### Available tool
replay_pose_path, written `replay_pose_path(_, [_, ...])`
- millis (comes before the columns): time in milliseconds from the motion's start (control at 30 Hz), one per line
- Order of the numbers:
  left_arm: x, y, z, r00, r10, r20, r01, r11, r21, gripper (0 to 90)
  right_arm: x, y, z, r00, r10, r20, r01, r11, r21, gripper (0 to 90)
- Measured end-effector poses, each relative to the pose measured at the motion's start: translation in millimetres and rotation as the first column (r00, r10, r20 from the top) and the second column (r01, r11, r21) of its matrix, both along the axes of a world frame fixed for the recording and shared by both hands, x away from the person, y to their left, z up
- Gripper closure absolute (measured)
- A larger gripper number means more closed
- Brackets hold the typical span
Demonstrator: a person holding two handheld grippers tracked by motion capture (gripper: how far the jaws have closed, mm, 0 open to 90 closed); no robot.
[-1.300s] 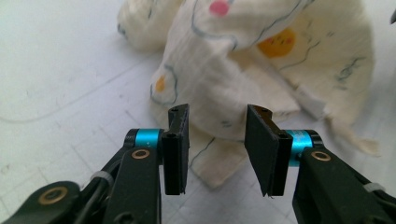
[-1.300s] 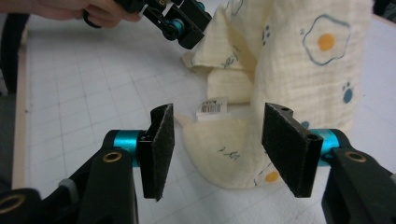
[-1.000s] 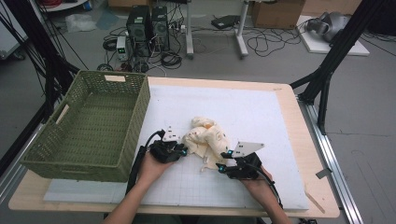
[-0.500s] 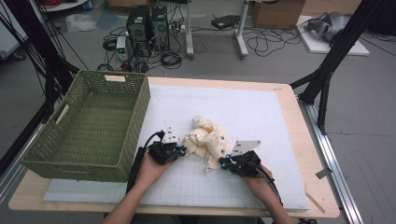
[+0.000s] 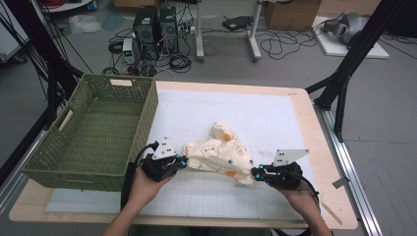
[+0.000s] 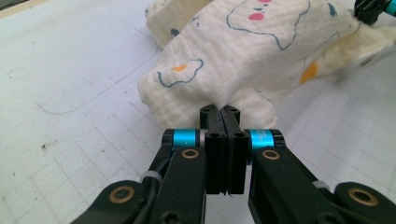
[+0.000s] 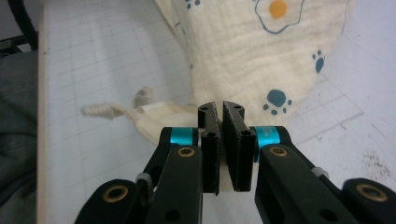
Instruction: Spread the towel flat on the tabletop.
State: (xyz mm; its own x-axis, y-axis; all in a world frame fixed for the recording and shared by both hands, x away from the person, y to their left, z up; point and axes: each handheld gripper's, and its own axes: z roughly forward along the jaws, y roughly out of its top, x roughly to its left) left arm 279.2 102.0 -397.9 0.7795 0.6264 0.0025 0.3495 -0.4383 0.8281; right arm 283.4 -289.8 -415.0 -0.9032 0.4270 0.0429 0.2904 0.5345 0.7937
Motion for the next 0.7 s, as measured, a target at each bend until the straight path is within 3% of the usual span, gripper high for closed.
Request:
replay_pose_path(200, [-27.1,7.0,-4.0,0.9995,-0.029,-0.010,0.029,0.9993,0.024,88.6,-11.9,-1.9,0.6,0.9973,0.073,-0.009,-0.073,0.997,-0.003,85.5])
replay_pose_path(433, [-51.9,19.7,-12.2,0.9972,-0.065,-0.037,0.066,0.9972,0.034,88.1,-20.5,5.7,-0.4,0.9868,0.158,-0.035,-0.158,0.987,0.000,84.6])
replay_pose_path(567, [-52.7,24.1,-14.0,0.9956,-0.085,-0.039,0.085,0.9963,0.010,78.3,-24.1,8.5,-3.0,0.9845,0.172,-0.035,-0.173,0.985,-0.020,74.1])
replay_pose_path(700, [-43.9,21.5,-10.8,0.9964,-0.082,-0.020,0.081,0.9965,-0.020,69.9,-21.2,5.2,2.7,0.9911,0.133,-0.002,-0.133,0.991,0.019,65.3])
